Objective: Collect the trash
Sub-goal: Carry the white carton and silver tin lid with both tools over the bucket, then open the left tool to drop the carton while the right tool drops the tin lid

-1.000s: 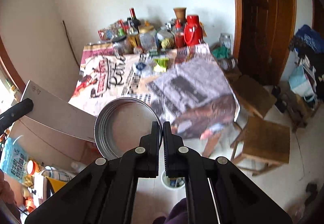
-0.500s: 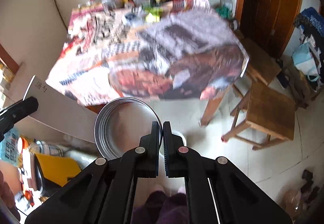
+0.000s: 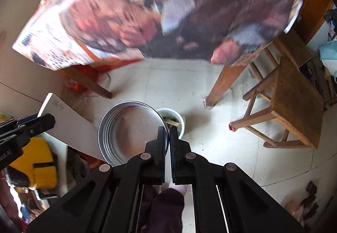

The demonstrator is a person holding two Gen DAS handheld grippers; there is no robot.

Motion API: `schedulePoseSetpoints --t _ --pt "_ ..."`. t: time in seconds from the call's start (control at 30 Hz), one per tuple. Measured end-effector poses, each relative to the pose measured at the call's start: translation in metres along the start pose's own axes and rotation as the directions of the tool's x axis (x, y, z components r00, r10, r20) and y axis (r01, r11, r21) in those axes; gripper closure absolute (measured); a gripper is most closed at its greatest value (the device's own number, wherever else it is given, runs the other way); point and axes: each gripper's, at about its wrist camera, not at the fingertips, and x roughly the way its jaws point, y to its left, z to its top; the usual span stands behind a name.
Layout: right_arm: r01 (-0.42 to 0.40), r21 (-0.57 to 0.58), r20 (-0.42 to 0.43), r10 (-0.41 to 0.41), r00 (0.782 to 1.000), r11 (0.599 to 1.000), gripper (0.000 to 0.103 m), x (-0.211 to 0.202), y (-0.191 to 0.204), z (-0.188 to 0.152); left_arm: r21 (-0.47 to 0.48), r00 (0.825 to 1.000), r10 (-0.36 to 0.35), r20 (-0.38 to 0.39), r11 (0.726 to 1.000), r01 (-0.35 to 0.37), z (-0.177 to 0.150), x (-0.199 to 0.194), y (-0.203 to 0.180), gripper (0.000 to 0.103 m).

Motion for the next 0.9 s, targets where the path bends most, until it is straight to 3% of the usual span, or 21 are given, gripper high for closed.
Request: schedulePoseSetpoints --t 0.27,0.57,0.7,0.77,0.83,0.9 --pt "0.015 -0.032 -0.062 -0.017 0.998 0.999 0.099 0.106 -0.014 -0.002 -0.049 1.0 0.0 -0.027 0.999 -0.001 0.007 0.108 0.02 0.087" --pt "0.012 -0.074 -0.071 -0.017 0.997 0.997 0.099 0.194 -0.018 -0.005 -0.098 0.998 -0.001 -0.057 0.995 -0.004 0.008 0.219 0.047 0.087" --pt "-0.029 -0.074 -0.072 0.024 0.997 0.997 0.099 0.22 -0.02 -0.002 -0.12 0.997 -0.017 -0.076 0.993 0.008 0.006 0.255 0.051 0.087" --pt "-0.055 -0.06 -0.107 0.048 0.993 0.997 0.095 0.234 -0.019 0.0 -0.134 0.993 -0.041 -0.109 0.991 0.026 0.005 0.273 0.053 0.081" --pt "-0.041 -0.049 -0.164 0.033 0.986 0.998 0.064 0.246 -0.02 0.0 -0.146 0.989 -0.032 -0.145 0.989 0.011 0.006 0.283 0.053 0.078" --pt "-0.037 -0.045 -0.155 0.03 0.987 0.998 0.059 0.245 -0.019 0.0 -0.153 0.988 -0.019 -0.155 0.988 -0.005 0.005 0.286 0.054 0.078"
